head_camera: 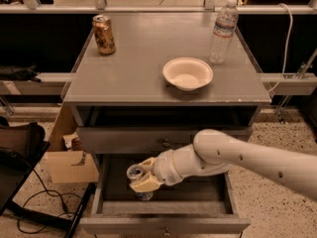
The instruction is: Pick redbull can from middle drawer and place on counter
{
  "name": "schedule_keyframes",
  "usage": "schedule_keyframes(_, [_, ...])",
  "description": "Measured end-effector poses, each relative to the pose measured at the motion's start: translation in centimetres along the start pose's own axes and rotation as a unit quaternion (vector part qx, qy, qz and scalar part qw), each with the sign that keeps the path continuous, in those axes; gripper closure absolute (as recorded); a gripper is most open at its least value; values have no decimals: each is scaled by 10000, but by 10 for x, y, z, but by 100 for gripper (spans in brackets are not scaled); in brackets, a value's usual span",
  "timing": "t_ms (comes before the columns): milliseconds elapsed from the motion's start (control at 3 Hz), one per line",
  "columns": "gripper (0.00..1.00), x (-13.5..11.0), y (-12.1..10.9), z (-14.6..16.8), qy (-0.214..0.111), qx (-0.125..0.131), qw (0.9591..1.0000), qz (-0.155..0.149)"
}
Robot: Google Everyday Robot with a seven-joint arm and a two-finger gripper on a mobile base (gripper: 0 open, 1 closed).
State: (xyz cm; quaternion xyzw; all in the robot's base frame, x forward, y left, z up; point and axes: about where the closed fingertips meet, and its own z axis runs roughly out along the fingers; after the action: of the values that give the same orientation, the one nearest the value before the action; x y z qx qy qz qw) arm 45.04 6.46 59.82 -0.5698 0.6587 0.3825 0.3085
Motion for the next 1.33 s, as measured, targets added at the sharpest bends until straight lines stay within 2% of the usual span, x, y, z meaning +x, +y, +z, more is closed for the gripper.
schedule_keyframes(333, [100,-91,6,-44,88,79,9995,-289])
schedule_keyframes(667, [100,-210,-1,-89,277,408,9959,-763])
schedule_keyframes(1000, [100,-282,-9,-109,404,671,9919,-1003])
schedule_keyframes(1333, [100,-355,-62,-140,103,1262,9867,-1018])
